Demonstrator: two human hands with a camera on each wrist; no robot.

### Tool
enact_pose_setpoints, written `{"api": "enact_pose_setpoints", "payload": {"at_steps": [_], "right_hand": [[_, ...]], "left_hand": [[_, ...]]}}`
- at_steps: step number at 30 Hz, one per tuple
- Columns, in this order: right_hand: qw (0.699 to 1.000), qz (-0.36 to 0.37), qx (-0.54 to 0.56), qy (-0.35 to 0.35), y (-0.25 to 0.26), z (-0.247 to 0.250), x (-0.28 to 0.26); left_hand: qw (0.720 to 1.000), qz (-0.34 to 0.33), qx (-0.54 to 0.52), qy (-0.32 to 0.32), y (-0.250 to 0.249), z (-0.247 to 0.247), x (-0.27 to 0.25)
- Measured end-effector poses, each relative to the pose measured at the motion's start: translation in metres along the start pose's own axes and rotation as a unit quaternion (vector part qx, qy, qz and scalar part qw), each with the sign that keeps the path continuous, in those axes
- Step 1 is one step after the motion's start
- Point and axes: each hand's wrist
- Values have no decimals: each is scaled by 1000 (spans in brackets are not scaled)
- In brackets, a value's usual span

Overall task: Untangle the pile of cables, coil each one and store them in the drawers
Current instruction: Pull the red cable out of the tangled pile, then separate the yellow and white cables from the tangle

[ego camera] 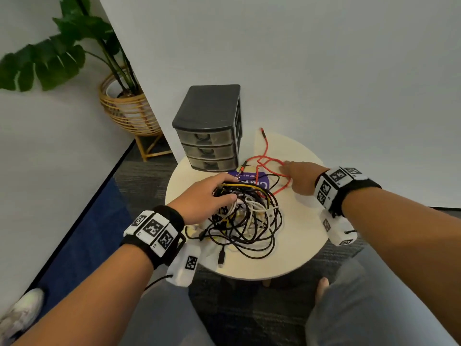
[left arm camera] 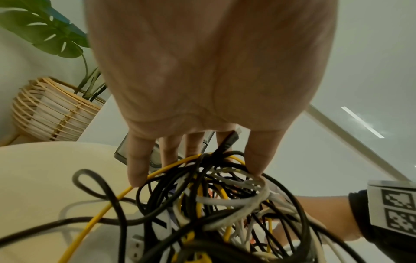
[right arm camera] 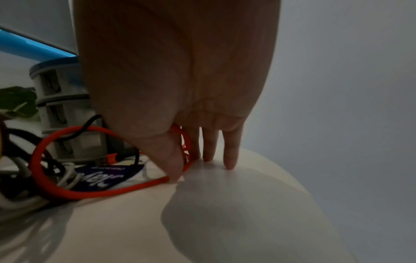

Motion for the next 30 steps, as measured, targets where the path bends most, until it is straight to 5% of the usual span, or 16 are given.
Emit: {"api": "enact_pose_setpoints", "payload": {"at_steps": [12, 16, 20, 23, 27, 30], "right_hand": [[995, -29, -54, 77, 2, 28, 9], [991, -32, -28, 128, -7, 42, -1], [994, -22, 80, 73, -12, 67, -24], [989, -6, 147, -31, -10, 87, -41], [931, 20, 304, -202, 15, 105, -57], [936, 92, 305, -153, 46, 100, -69]], "left_hand": [[999, 12, 0, 33, 9, 13, 7], [994, 38, -96, -35, 8, 32, 4], [987, 56, -108, -103, 14, 45, 0], [990, 71, -75, -100, 23, 41, -3], [991, 88, -48, -87, 31, 28, -12], [992, 97, -58, -54, 30, 19, -16]]}}
Point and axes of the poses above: each hand's wrist, its own x-axis towards the middle knuckle, its own z-axis out of the back of the hand, y = z × x, and after that the axes turned 5 degrees about -x, right-handed
